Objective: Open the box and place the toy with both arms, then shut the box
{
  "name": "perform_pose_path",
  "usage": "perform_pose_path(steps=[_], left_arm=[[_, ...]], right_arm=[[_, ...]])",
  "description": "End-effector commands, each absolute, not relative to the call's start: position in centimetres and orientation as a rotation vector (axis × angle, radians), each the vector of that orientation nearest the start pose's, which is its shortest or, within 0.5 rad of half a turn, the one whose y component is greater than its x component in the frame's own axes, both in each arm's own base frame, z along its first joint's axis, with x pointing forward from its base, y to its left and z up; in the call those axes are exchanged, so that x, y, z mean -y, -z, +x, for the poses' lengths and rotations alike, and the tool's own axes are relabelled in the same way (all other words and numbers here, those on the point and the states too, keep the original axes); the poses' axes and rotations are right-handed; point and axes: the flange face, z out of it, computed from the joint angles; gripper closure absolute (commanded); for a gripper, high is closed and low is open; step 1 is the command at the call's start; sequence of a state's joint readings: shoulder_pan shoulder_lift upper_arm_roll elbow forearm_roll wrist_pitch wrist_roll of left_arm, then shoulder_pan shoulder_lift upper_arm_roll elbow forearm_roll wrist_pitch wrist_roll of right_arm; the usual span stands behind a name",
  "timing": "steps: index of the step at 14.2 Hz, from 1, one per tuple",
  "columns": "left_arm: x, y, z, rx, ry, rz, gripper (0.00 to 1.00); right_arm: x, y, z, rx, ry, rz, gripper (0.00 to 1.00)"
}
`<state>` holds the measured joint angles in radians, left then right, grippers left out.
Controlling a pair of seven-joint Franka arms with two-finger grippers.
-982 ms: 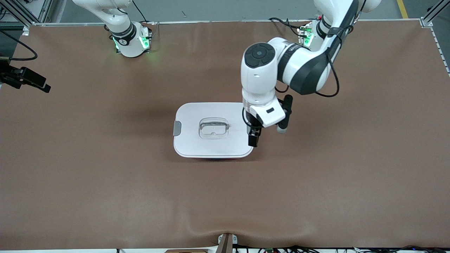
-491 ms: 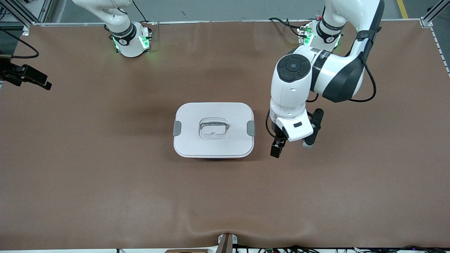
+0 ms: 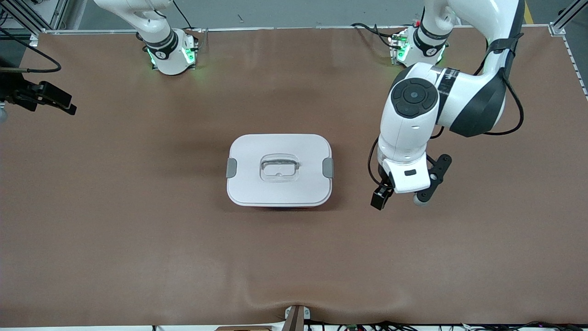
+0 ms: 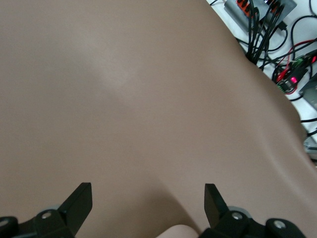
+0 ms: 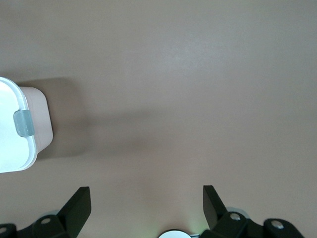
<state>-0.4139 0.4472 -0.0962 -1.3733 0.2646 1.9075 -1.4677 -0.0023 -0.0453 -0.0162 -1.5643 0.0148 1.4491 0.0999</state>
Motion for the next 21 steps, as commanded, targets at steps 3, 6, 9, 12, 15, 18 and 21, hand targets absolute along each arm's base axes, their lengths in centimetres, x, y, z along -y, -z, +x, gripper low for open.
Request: perform_pose_path(steps=[3, 6, 9, 12, 15, 18, 21], left_arm=[[27.8, -49.1, 63.2, 1.168, 0.325, -2.843, 0.00], [24.5, -50.4, 64.2, 1.045, 0.329, -2.887, 0.00], [21.0, -51.0, 65.2, 1.001, 0.279, -2.942, 0.00], [18.1, -52.4, 65.6, 0.885, 0.262, -3.014, 0.00], [14.3, -53.7, 65.9, 0.847, 0.261, -3.050, 0.00], [11.9, -55.3, 65.1, 0.770, 0.248, -3.087, 0.00], [10.9, -56.4, 64.5, 0.711, 0.232, -3.091, 0.00]], right_arm=[[0.8, -64.7, 52.6, -0.144, -0.096, -3.135, 0.00], [0.8, -64.7, 52.7, -0.141, -0.092, -3.135, 0.00], [0.9, -64.8, 53.0, -0.146, -0.077, -3.133, 0.00], [1.0, -64.4, 53.8, -0.110, -0.084, -3.134, 0.00], [1.0, -64.5, 54.0, -0.013, -0.079, -3.132, 0.00], [1.0, -64.5, 54.0, -0.020, -0.084, -3.132, 0.00], [1.2, -64.5, 54.0, -0.030, -0.084, -3.132, 0.00]])
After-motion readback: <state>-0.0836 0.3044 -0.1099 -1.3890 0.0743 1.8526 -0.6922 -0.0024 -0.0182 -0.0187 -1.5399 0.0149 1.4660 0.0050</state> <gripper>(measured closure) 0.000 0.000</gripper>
